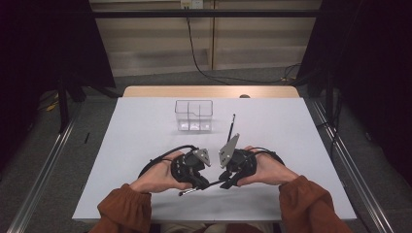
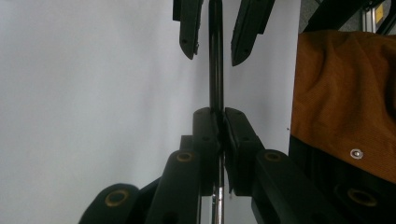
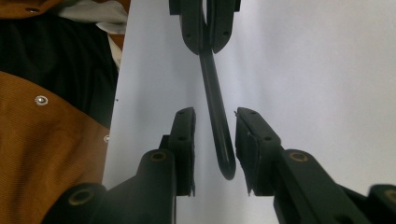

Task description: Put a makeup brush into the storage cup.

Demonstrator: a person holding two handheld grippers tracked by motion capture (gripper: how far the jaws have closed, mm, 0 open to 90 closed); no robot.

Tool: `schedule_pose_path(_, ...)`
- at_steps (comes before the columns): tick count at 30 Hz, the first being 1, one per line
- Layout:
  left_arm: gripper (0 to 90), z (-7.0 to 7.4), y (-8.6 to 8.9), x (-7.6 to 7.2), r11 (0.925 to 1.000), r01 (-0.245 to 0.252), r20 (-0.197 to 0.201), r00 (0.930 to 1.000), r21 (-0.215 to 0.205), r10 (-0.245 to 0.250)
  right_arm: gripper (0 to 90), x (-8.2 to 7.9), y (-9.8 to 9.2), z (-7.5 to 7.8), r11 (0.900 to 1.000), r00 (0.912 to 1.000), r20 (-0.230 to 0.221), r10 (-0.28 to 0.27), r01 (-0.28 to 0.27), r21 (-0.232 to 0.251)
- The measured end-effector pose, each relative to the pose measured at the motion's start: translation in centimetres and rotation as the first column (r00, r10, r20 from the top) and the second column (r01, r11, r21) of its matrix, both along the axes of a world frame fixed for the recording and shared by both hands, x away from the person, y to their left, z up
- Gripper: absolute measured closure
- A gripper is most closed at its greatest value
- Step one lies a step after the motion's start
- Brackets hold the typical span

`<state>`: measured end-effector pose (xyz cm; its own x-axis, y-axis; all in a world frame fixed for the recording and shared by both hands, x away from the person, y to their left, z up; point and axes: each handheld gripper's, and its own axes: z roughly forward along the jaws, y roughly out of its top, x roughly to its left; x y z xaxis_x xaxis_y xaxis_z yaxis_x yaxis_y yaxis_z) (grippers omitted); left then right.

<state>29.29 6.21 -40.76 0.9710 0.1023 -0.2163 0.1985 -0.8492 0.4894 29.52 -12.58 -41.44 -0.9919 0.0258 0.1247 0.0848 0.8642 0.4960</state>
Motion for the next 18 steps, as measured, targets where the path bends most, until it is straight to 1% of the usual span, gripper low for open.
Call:
schedule_pose_path(2,84.0,-0.03,0.00,0.00,1.0000,-0.001,0.002,1.0000,0.000,0.001,72.0,-0.01,0.03,-0.02,1.000,0.9999,0.009,0.008,-0.008,0.004)
schedule_pose_path(3,84.0,0.00,0.02,0.10,0.9999,0.010,0.009,0.9999,0.004,-0.010,72.8,0.02,0.06,-0.04,1.000,0.9998,0.013,0.013,-0.013,0.011)
schedule_pose_path(4,84.0,0.00,0.01,0.11,0.9999,0.013,0.006,0.9999,0.005,-0.013,74.2,-0.02,0.09,-0.05,1.000,0.9999,0.009,0.014,-0.014,0.003)
schedule_pose_path(5,84.0,-0.05,-0.04,0.01,1.0000,0.004,0.007,1.0000,0.001,-0.004,74.8,-0.03,0.10,-0.10,1.000,0.9999,0.001,0.016,-0.016,0.000)
schedule_pose_path(6,84.0,-0.09,-0.07,0.00,1.0000,0.006,0.009,0.9999,-0.001,-0.006,77.0,0.03,0.11,-0.24,1.000,0.9998,0.005,0.021,-0.021,-0.002)
schedule_pose_path(7,84.0,-0.09,-0.09,0.05,0.9998,0.020,0.010,0.9998,0.007,-0.020,78.2,0.00,0.08,-0.29,1.000,0.9999,-0.005,0.016,-0.016,-0.006)
schedule_pose_path(9,83.9,-0.17,-0.18,-0.05,0.9997,0.021,0.014,0.9997,0.012,-0.021,81.1,0.09,0.06,-0.41,1.000,0.9997,-0.003,0.023,-0.023,0.000)
schedule_pose_path(10,83.9,-0.24,-0.23,-0.09,0.9998,0.019,0.011,0.9997,0.007,-0.019,81.6,0.08,0.06,-0.45,1.000,0.9996,-0.008,0.026,-0.026,0.000)
schedule_pose_path(11,83.9,-0.29,-0.27,-0.14,0.9998,0.018,0.011,0.9998,0.005,-0.018,82.0,0.12,0.07,-0.50,1.000,0.9995,-0.003,0.031,-0.031,0.003)
schedule_pose_path(12,83.8,-0.27,-0.28,-0.08,0.9993,0.035,0.016,0.9992,0.011,-0.035,82.4,0.05,0.06,-0.52,0.999,0.9993,-0.016,0.035,-0.035,-0.001)
schedule_pose_path(13,83.8,-0.31,-0.29,-0.20,0.9997,0.023,0.010,0.9997,0.004,-0.024,82.9,0.00,0.03,-0.51,0.999,0.9990,-0.026,0.036,-0.036,-0.010)
schedule_pose_path(15,83.7,-0.28,-0.23,-0.11,0.9994,0.033,0.019,0.9993,0.004,-0.033,83.5,0.06,-0.01,-0.65,0.999,0.9987,-0.024,0.044,-0.044,0.006)
schedule_pose_path(16,83.6,-0.29,-0.19,-0.11,0.9997,0.022,0.012,0.9997,-0.006,-0.022,83.6,0.06,-0.07,-0.63,0.999,0.9986,-0.031,0.043,-0.043,0.004)
schedule_pose_path(18,83.4,-0.24,-0.06,0.02,0.9996,0.023,0.012,0.9997,-0.014,-0.022,83.7,0.14,-0.19,-0.55,0.999,0.9986,-0.036,0.039,-0.038,0.014)
